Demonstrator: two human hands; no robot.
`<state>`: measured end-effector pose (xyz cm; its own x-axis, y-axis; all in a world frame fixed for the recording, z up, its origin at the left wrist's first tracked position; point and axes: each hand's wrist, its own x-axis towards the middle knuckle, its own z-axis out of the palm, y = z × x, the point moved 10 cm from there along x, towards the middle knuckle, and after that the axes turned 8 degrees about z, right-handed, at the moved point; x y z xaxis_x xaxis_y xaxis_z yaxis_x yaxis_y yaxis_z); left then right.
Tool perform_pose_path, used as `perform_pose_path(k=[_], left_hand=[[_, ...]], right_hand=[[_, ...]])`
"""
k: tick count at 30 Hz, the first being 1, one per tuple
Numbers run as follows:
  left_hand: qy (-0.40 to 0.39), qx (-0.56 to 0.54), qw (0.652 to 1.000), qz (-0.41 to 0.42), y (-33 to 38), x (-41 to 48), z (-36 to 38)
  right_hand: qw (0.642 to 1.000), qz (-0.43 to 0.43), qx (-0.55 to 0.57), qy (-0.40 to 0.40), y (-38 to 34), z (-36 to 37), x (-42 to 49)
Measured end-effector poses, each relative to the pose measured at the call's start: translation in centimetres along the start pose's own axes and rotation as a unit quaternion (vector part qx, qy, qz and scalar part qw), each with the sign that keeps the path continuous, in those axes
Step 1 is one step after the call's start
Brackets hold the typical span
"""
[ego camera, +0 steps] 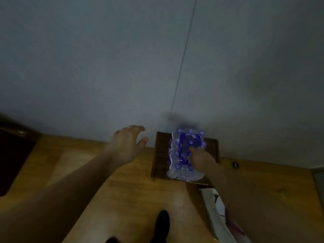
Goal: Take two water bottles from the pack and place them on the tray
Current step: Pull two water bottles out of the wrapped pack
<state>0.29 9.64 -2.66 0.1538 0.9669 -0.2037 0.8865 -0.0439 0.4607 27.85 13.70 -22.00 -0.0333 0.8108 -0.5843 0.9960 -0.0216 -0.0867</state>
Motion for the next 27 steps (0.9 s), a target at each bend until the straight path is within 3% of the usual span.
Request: perform_pose_path(k=[4,7,13,22,27], left_hand=[[-0.015,-0.022,1.000,-0.011,-1.8,0.6,3.7],[-0.011,-0.041,0.999,-0.024,-2.7,1.2,5.5],[-0.006,-0.095,0.995,-0.005,-0.6,2.0,7.5],[-0.055,-0.157,0.984,0.068,4.6,3.1,10.8],[-0.030,-0.276,0.955,0.102,7.9,4.0,9.5]], right_hand=[[0.996,-0.023,-0.076,-0.051,-0.3,3.7,2.8],[0.993,-0.029,-0.108,-0.043,0.2,4.8,4.6],[0.998,-0.056,0.010,-0.002,0.9,2.6,4.0],[0.957,-0.143,0.166,0.190,0.5,-12.3,-6.3],[0.900,-0.292,0.292,0.142,-3.0,-21.7,-13.5]])
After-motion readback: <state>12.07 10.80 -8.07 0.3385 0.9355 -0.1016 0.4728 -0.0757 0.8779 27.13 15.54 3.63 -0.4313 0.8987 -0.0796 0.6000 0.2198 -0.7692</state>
